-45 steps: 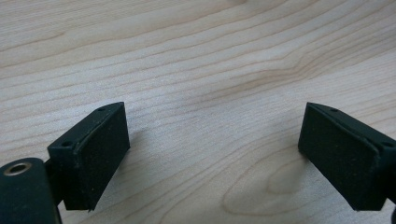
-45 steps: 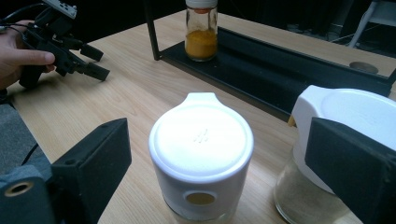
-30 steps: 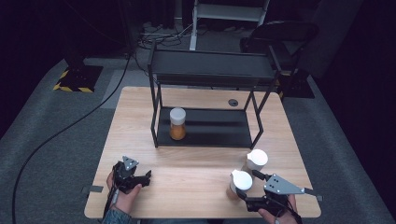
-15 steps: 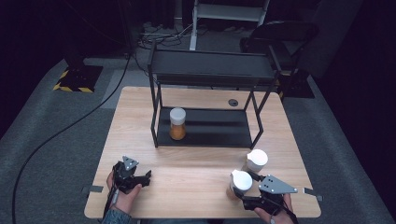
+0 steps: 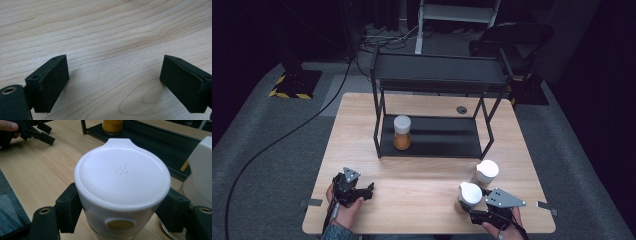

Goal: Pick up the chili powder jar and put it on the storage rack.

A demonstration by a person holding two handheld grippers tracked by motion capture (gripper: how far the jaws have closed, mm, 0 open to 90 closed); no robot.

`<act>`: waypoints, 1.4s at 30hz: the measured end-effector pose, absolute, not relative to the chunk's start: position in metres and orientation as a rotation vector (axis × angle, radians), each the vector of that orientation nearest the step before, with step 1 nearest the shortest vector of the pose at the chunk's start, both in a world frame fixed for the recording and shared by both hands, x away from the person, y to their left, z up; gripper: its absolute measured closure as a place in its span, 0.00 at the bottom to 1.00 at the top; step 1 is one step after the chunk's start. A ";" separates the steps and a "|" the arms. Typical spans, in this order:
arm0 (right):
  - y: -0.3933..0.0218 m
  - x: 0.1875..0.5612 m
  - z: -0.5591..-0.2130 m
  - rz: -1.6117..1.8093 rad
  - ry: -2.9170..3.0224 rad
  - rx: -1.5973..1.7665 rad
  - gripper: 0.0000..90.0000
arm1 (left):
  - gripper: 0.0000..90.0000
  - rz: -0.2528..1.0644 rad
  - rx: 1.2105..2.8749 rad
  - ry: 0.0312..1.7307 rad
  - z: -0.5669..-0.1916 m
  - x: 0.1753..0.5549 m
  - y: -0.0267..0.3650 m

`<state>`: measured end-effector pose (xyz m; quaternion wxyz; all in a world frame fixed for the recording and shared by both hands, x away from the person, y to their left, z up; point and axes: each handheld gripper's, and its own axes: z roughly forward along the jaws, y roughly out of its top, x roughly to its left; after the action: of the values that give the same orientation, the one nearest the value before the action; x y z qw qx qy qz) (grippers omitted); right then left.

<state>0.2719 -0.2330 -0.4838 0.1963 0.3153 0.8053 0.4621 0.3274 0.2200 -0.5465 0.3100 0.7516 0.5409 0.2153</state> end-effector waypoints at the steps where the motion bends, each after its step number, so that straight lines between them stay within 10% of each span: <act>1: -0.233 0.272 -0.484 1.292 2.256 0.883 0.33 | 0.09 0.569 1.985 1.428 -0.547 0.327 0.220; 42: -0.218 0.296 -0.442 1.271 2.271 0.835 0.34 | 0.03 0.549 2.015 1.409 -0.547 0.331 0.220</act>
<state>0.2965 -0.2182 -0.4418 0.2030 0.2992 0.8136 0.4553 0.3309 0.2201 -0.5470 0.3061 0.7615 0.5324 0.2075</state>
